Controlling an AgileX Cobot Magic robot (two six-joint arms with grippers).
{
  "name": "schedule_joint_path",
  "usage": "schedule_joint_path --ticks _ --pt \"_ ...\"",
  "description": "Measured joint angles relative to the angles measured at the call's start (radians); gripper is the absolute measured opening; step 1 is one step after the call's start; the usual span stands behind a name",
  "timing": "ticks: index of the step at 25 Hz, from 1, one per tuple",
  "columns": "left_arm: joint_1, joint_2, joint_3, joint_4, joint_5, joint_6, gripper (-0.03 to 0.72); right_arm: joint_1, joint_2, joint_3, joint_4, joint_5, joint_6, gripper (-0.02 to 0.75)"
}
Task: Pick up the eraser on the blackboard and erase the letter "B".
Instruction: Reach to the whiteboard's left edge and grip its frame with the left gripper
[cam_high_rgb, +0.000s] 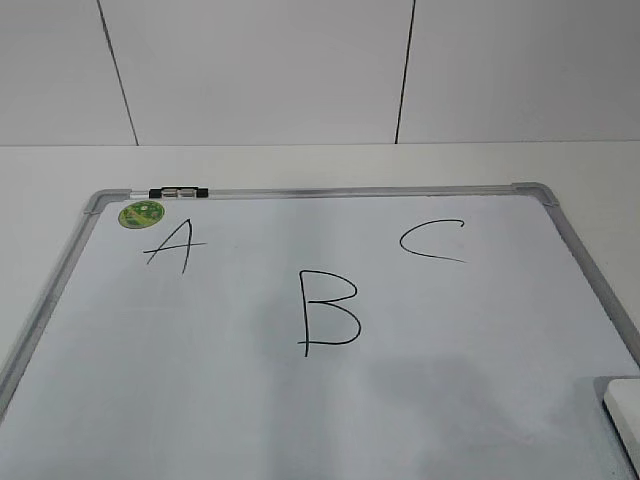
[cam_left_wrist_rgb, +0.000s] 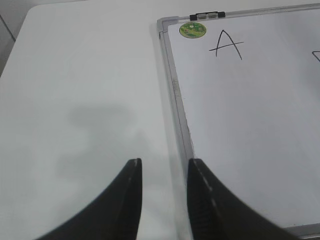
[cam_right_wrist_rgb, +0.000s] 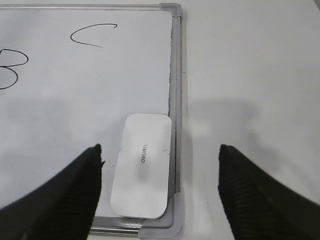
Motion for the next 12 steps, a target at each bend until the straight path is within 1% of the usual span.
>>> schedule_joint_path --ticks 12 --pt "0.0 0.0 0.0 0.0 0.0 0.0 0.239 0.0 0.0 0.0 0.0 0.0 0.0 0.583"
